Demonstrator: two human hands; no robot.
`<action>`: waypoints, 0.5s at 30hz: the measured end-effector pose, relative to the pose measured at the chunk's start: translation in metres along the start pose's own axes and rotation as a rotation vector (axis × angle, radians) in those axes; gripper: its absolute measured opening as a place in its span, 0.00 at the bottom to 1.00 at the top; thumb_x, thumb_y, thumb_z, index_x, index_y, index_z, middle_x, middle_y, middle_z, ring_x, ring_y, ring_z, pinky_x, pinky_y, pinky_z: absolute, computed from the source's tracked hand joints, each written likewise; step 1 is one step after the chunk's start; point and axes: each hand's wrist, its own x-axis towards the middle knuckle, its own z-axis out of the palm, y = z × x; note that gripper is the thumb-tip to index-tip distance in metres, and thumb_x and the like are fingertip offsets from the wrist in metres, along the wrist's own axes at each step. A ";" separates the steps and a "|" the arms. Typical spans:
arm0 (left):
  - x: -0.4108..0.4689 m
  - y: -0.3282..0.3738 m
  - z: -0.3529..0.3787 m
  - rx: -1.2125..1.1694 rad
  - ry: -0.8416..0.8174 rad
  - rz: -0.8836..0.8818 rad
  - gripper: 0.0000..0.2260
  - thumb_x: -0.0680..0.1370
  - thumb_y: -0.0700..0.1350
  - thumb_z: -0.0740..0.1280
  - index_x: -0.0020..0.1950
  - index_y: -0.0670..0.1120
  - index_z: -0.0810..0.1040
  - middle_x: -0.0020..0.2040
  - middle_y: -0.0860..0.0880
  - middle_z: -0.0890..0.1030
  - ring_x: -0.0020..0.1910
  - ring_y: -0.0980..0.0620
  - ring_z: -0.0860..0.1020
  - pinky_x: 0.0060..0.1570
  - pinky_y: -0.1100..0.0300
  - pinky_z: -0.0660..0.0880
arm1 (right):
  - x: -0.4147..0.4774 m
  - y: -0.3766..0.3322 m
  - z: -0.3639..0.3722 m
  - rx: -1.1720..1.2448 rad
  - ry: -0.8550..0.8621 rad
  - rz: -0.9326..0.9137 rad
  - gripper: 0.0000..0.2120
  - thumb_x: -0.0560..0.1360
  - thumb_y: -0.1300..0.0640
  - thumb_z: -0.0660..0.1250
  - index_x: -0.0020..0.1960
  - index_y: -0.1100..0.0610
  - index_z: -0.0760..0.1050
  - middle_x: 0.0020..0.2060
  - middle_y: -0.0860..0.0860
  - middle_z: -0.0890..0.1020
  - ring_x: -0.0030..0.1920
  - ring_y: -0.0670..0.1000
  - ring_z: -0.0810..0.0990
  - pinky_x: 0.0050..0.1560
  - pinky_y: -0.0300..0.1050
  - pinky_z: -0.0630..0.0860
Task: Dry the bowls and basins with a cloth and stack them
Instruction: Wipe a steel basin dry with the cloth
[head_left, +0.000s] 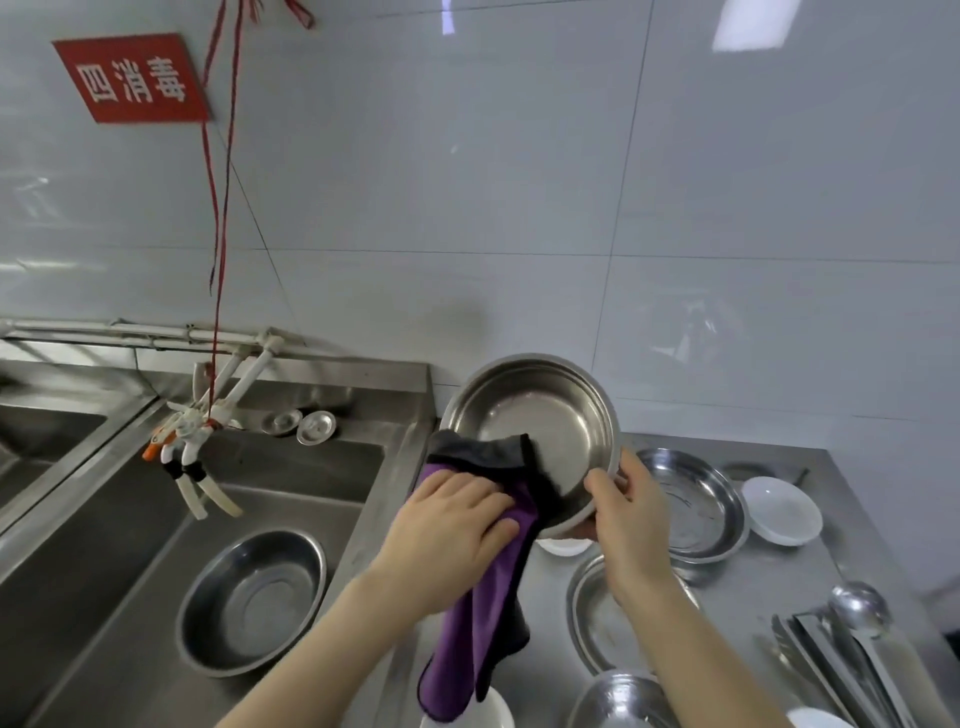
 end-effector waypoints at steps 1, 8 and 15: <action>0.001 -0.009 0.002 0.054 0.054 -0.005 0.18 0.81 0.57 0.52 0.58 0.54 0.80 0.55 0.58 0.80 0.57 0.55 0.76 0.66 0.57 0.61 | -0.002 -0.003 0.000 -0.006 -0.015 -0.008 0.10 0.77 0.69 0.60 0.50 0.58 0.77 0.35 0.63 0.79 0.30 0.58 0.82 0.31 0.52 0.82; 0.027 -0.027 -0.008 0.034 0.053 -0.145 0.15 0.76 0.55 0.57 0.58 0.51 0.74 0.58 0.55 0.78 0.66 0.53 0.70 0.74 0.47 0.58 | -0.016 -0.013 0.009 -0.025 -0.151 0.027 0.15 0.78 0.69 0.60 0.57 0.55 0.78 0.36 0.59 0.83 0.36 0.60 0.85 0.34 0.57 0.83; 0.016 -0.003 -0.010 -0.302 0.037 -0.089 0.23 0.79 0.56 0.50 0.61 0.48 0.78 0.61 0.54 0.79 0.62 0.56 0.71 0.65 0.67 0.63 | 0.005 -0.030 0.002 -0.057 -0.085 -0.100 0.24 0.77 0.66 0.59 0.60 0.40 0.79 0.38 0.70 0.77 0.37 0.72 0.79 0.34 0.63 0.83</action>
